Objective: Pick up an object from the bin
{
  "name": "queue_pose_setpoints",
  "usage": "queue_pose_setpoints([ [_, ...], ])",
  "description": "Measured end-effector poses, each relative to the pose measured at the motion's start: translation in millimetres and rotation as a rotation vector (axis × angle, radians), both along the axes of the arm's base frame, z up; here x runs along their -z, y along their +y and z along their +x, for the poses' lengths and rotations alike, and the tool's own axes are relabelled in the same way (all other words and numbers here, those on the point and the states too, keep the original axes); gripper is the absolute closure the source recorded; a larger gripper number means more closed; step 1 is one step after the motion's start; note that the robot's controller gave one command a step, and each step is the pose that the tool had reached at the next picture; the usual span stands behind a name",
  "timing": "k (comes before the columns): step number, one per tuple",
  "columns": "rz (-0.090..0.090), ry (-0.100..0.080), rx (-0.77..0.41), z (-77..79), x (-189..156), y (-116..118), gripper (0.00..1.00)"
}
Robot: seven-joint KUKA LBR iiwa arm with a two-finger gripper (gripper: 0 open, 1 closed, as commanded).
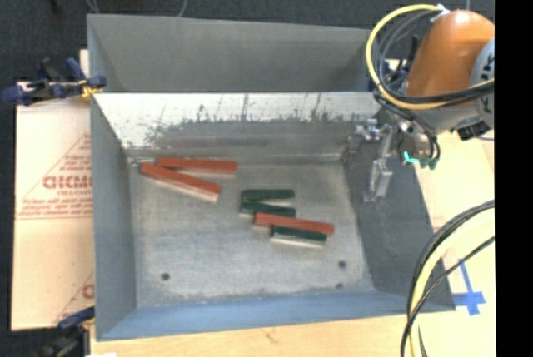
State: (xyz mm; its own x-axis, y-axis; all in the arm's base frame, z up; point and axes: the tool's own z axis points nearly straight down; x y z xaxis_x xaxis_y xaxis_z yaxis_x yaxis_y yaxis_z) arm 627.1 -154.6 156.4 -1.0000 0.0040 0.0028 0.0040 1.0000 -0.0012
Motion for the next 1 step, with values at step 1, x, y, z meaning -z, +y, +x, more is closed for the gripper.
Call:
queue_pose_setpoints([
  [1,-0.002,-0.008,-0.003,2.0,-5.3,0.5,0.00],
])
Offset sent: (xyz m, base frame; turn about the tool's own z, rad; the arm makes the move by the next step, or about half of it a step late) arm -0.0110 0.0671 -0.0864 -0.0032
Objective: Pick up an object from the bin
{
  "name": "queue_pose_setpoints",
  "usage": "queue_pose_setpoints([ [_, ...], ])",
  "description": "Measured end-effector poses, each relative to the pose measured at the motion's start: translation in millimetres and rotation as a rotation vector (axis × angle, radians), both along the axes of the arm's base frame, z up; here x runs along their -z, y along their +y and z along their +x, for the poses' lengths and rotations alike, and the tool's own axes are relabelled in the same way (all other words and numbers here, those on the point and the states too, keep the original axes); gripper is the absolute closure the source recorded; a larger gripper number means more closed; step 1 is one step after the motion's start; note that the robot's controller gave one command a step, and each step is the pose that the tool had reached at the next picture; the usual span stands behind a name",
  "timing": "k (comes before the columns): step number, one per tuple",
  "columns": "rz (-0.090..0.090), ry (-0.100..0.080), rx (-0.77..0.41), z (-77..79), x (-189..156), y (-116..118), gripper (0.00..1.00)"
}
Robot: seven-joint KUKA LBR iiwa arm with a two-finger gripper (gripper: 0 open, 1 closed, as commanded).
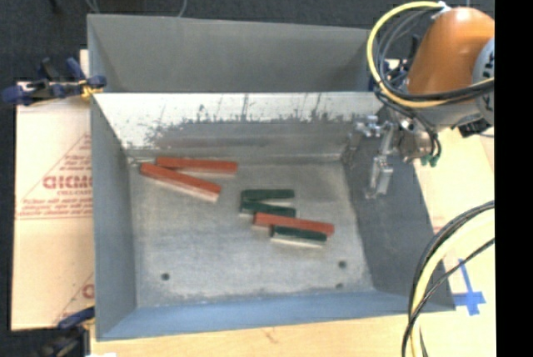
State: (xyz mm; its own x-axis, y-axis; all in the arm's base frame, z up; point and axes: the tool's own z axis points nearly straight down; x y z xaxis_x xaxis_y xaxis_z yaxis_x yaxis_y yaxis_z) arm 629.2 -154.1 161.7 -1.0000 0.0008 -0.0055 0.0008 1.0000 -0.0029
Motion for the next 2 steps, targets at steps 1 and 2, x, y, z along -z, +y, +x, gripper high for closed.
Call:
queue_pose_setpoints([
  [1,0.001,-0.004,0.002,-9.2,75,54,0.00],
  [2,0.001,0.003,-0.021,-9.8,68,76,0.00],
])
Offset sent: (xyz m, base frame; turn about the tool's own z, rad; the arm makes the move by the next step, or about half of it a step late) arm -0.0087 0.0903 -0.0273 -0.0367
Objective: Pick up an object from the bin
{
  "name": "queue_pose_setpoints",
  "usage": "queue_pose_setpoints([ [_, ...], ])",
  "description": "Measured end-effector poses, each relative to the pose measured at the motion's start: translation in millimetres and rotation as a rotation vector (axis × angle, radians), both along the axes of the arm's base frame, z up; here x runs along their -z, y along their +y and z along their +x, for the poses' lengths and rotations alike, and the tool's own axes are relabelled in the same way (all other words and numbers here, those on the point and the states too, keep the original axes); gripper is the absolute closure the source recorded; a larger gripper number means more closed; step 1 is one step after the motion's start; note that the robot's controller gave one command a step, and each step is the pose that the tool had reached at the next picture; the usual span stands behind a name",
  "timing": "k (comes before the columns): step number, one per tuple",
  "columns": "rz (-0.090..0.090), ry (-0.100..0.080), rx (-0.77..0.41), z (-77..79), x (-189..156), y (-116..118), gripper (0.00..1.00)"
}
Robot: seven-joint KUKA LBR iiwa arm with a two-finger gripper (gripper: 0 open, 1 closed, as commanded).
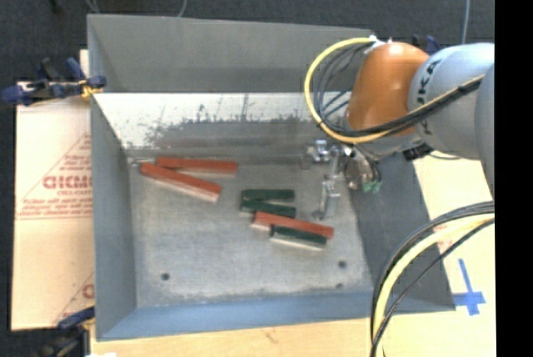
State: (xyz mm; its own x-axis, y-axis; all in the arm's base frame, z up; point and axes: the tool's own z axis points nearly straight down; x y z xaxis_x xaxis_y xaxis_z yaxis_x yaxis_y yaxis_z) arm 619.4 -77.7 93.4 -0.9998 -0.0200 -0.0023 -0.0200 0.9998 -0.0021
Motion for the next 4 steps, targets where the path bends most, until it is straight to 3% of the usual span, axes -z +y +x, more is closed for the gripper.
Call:
queue_pose_setpoints([
  [1,0.003,-0.001,-0.077,-3.8,-7,42,0.00],
  [2,0.002,-0.003,0.034,-9.9,15,64,0.00],
  [3,0.003,-0.004,0.058,-17.4,18,72,1.00],
  [4,0.003,-0.004,0.057,-17.4,18,72,1.00],
])
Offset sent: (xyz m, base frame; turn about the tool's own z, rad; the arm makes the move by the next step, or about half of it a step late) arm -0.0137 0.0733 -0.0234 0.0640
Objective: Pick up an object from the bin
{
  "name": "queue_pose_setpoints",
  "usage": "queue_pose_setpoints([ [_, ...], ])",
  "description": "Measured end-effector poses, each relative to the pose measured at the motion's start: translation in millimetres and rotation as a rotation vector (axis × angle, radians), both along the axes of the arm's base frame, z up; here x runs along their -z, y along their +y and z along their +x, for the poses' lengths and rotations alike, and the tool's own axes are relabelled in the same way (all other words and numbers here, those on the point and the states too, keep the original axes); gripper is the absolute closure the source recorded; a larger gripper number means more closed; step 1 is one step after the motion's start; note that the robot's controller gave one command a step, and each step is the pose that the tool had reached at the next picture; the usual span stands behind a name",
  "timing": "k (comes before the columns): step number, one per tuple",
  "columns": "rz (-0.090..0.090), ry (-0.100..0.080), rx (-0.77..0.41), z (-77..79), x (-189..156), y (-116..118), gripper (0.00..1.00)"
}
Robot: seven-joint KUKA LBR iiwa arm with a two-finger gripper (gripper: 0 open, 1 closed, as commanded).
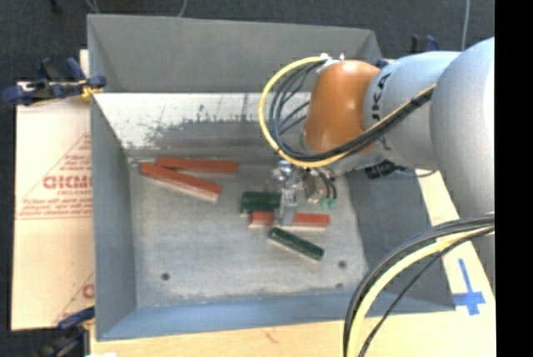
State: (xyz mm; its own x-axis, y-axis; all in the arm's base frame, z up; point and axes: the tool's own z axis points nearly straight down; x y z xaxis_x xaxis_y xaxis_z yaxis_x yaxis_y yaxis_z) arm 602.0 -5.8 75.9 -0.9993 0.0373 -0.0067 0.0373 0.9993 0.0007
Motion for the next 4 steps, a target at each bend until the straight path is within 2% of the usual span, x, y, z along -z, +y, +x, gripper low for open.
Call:
queue_pose_setpoints([
  [1,0.000,0.000,0.000,-0.6,-4,0,1.00],
  [2,-0.001,0.007,-0.002,-2.5,-21,0,1.00],
  [3,-0.001,0.002,-0.002,-0.9,-40,-1,1.00],
  [4,-0.001,0.006,-0.003,-1.5,-55,-1,1.00],
])
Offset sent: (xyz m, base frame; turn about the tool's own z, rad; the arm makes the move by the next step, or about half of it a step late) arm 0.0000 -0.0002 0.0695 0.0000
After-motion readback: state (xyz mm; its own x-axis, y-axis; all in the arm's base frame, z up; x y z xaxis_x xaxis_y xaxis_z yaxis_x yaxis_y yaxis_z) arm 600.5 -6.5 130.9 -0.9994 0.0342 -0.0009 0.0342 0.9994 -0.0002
